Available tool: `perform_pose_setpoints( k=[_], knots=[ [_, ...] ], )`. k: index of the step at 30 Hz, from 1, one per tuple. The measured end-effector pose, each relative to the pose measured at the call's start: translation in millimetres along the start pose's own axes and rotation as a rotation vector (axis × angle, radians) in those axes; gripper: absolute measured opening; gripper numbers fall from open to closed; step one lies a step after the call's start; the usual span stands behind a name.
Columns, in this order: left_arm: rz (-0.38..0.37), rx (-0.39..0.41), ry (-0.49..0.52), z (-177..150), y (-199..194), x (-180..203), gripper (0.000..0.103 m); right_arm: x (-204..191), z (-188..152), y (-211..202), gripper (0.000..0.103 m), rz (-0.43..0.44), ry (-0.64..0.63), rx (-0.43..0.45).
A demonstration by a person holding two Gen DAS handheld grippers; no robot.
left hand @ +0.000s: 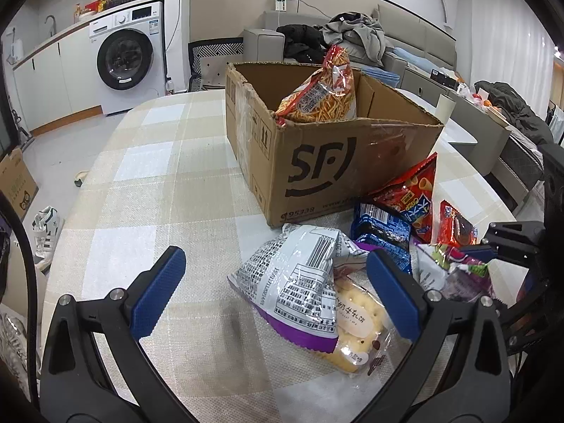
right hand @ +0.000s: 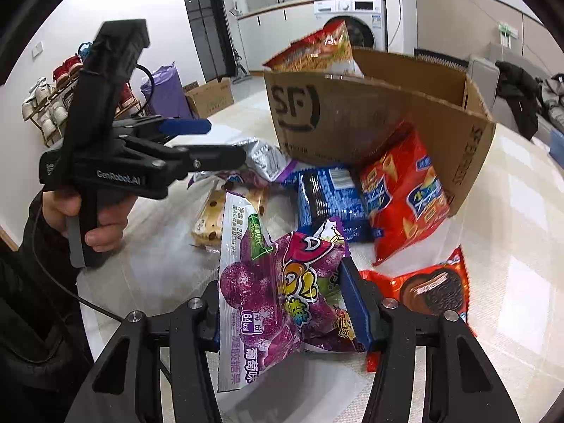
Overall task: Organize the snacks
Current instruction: 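Lower the right gripper onto the purple candy bag and grasp it, then grasp the white-and-purple snack bag with the left gripper while the right lifts the candy bag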
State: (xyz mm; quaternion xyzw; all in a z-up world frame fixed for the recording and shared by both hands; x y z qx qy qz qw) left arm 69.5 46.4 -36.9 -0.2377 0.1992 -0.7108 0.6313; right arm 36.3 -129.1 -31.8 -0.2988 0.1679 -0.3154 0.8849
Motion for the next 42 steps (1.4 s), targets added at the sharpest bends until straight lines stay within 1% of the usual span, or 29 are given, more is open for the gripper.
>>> perform_pose_setpoints(
  k=[7, 10, 14, 15, 16, 17, 18, 19, 21, 23, 24, 31, 36, 42],
  knots=[
    [-0.011, -0.036, 0.015, -5, 13, 1, 0.102, 0, 7, -17, 0.053, 0.016, 0.002, 0.064],
    [-0.025, -0.056, 0.015, -8, 22, 0, 0.102, 1, 8, -18, 0.054, 0.014, 0.004, 0.069],
    [-0.049, -0.077, -0.011, -8, 35, -4, 0.1, 1, 6, -20, 0.054, 0.015, 0.008, 0.071],
    [-0.063, -0.081, -0.018, -8, 37, -5, 0.091, 1, 6, -19, 0.053, 0.016, 0.009, 0.07],
    [-0.08, -0.086, -0.02, -8, 38, -5, 0.077, 1, 5, -19, 0.053, 0.018, 0.01, 0.07],
    [-0.107, -0.097, -0.021, -9, 40, -4, 0.071, 1, 5, -19, 0.053, 0.018, 0.011, 0.073],
    [-0.112, -0.099, -0.017, -9, 41, -4, 0.068, 2, 4, -21, 0.053, 0.022, 0.014, 0.073],
    [-0.104, -0.082, -0.001, -8, 40, -1, 0.064, 3, 5, -20, 0.053, 0.022, 0.016, 0.074],
    [-0.092, -0.065, 0.03, -6, 38, 3, 0.062, 4, 4, -20, 0.053, 0.02, 0.017, 0.076],
    [-0.093, -0.057, 0.035, -5, 38, 5, 0.061, 5, 4, -22, 0.053, 0.017, 0.02, 0.081],
    [-0.107, -0.057, 0.033, -4, 39, 5, 0.057, 5, 4, -23, 0.053, 0.016, 0.021, 0.083],
    [-0.13, -0.035, 0.063, -4, 30, 13, 0.056, 6, 4, -29, 0.053, 0.012, 0.027, 0.101],
    [-0.148, -0.001, 0.059, -4, 6, 18, 0.056, 8, 5, -34, 0.054, 0.008, 0.037, 0.121],
    [-0.16, 0.048, 0.035, 2, -16, 18, 0.056, 10, 6, -48, 0.054, 0.0, 0.051, 0.178]
  ],
)
Point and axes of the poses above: each gripper's, at about its wrist camera, not at the fingertips, and y roughly the way its jaws point, x to its right, z to its top, the point moved 1 cm from there along y, roughly the way its jaws point, and after that the axes turned 8 degrees about x, right-handed, at the moved point
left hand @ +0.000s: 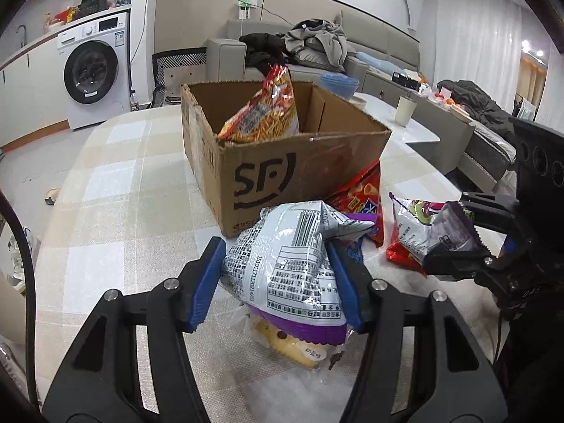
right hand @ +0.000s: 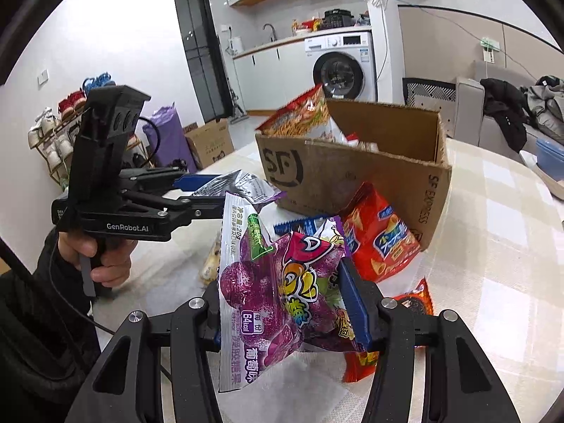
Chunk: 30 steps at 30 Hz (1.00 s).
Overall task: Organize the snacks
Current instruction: 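Grasp the white-and-purple snack bag with the left gripper while the right lifts the candy bag, then carry the candy bag with the right gripper and the white bag with the left over the box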
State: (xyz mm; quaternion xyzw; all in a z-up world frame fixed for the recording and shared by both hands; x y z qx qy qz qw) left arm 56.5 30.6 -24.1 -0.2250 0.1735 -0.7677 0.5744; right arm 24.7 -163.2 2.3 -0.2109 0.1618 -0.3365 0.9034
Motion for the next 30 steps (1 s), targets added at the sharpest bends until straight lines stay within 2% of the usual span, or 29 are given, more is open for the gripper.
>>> perform_pose_setpoints(
  k=[17, 30],
  knots=[
    [0.009, 0.128, -0.062, 31, -58, -2, 0.056, 7, 37, -45, 0.054, -0.034, 0.061, 0.253],
    [0.003, 0.161, -0.064, 41, -81, 7, 0.056, 12, 49, -40, 0.054, -0.048, 0.09, 0.276]
  ],
)
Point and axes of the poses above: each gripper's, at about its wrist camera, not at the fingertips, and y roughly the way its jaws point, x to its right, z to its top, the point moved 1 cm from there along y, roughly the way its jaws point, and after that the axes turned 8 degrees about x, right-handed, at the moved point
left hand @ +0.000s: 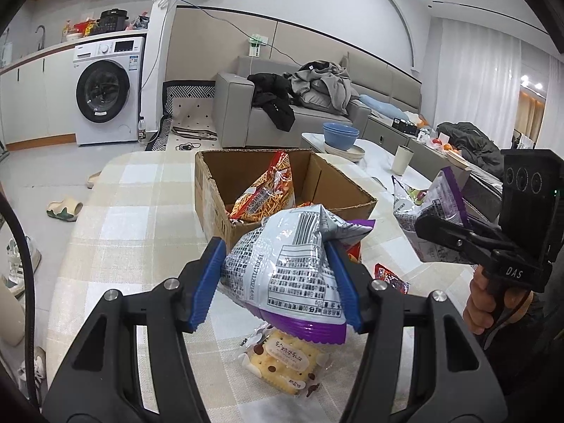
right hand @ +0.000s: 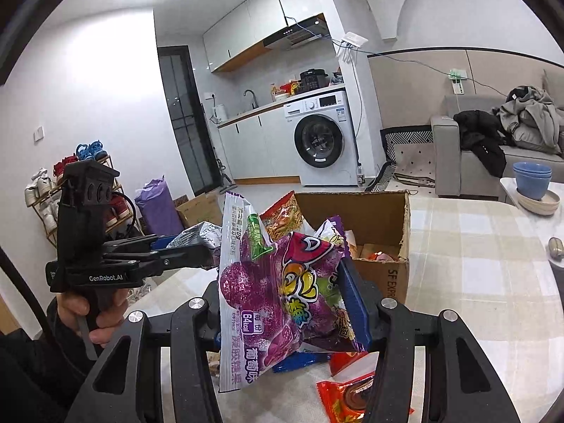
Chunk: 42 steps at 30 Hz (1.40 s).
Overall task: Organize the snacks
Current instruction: 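Carry the candy bag with the right gripper and the white bag with the left over the box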
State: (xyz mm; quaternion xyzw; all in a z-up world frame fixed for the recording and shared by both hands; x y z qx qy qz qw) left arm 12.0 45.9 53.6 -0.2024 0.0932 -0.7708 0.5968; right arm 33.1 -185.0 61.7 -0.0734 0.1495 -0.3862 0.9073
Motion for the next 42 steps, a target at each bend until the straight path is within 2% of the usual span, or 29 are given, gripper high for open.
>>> perform_pose_setpoints(
  k=[13, 24, 35, 42],
  knots=[
    [0.001, 0.004, -0.012, 5, -8, 0, 0.056, 1, 6, -6, 0.054, -0.006, 0.007, 0.031],
    [0.016, 0.061, 0.004, 13, -35, 8, 0.056, 3, 7, -4, 0.054, -0.011, 0.009, 0.046],
    [0.008, 0.083, 0.032, 31, -28, 30, 0.056, 2, 9, 11, 0.054, -0.017, 0.02, 0.03],
    [0.036, 0.091, 0.027, 43, -10, 31, 0.056, 7, 12, 23, 0.054, -0.023, 0.045, 0.021]
  ],
)
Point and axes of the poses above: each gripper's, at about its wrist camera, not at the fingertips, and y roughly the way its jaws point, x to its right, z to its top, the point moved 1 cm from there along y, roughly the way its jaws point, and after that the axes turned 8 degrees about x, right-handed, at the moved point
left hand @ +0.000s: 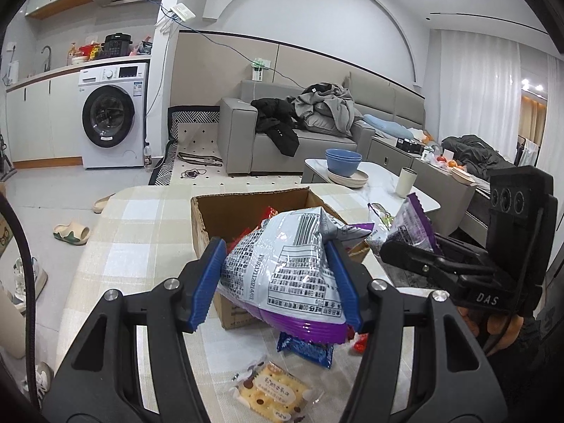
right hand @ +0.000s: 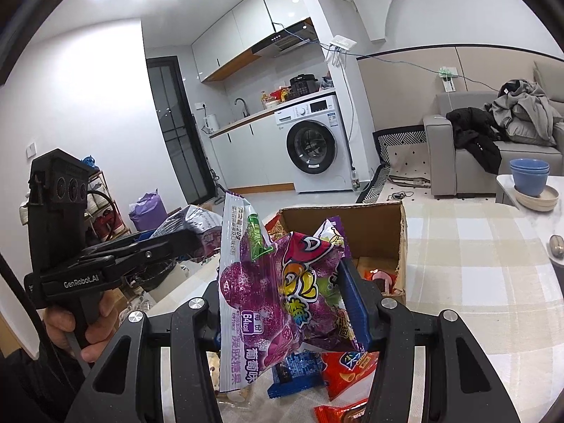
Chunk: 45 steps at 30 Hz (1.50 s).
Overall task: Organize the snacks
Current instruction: 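Carry the candy bag with the right gripper and the white bag with the left over the box, then drop the white bag into the box with the left gripper while the right drops the candy bag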
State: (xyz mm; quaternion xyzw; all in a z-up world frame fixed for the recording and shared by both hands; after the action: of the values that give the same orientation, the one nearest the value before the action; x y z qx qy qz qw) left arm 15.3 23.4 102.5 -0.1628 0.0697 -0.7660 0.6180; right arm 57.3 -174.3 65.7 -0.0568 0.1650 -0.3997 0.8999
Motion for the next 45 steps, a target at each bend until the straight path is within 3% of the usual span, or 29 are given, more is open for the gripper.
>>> perform_pose_setpoints(
  k=[17, 31, 34, 35, 40, 42, 45],
  knots=[
    [0.023, -0.052, -0.052, 16, 99, -23, 0.056, 15, 6, 39, 0.054, -0.039, 0.022, -0.053],
    [0.111, -0.091, 0.027, 19, 180, -31, 0.056, 33, 13, 73, 0.054, -0.089, 0.039, -0.076],
    [0.123, -0.099, 0.042, 20, 190, -32, 0.057, 34, 14, 79, 0.059, -0.105, 0.032, -0.091],
    [0.124, -0.1, 0.042, 21, 191, -32, 0.057, 34, 14, 77, 0.066, -0.107, 0.029, -0.089],
    [0.13, -0.108, 0.057, 19, 191, -30, 0.08, 35, 17, 65, 0.078, -0.124, 0.023, -0.062],
    [0.122, -0.112, 0.067, 17, 189, -27, 0.08, 35, 17, 57, 0.089, -0.126, 0.015, -0.055],
    [0.119, -0.12, 0.071, 12, 182, -26, 0.082, 34, 17, 47, 0.095, -0.138, -0.002, -0.054]
  ],
)
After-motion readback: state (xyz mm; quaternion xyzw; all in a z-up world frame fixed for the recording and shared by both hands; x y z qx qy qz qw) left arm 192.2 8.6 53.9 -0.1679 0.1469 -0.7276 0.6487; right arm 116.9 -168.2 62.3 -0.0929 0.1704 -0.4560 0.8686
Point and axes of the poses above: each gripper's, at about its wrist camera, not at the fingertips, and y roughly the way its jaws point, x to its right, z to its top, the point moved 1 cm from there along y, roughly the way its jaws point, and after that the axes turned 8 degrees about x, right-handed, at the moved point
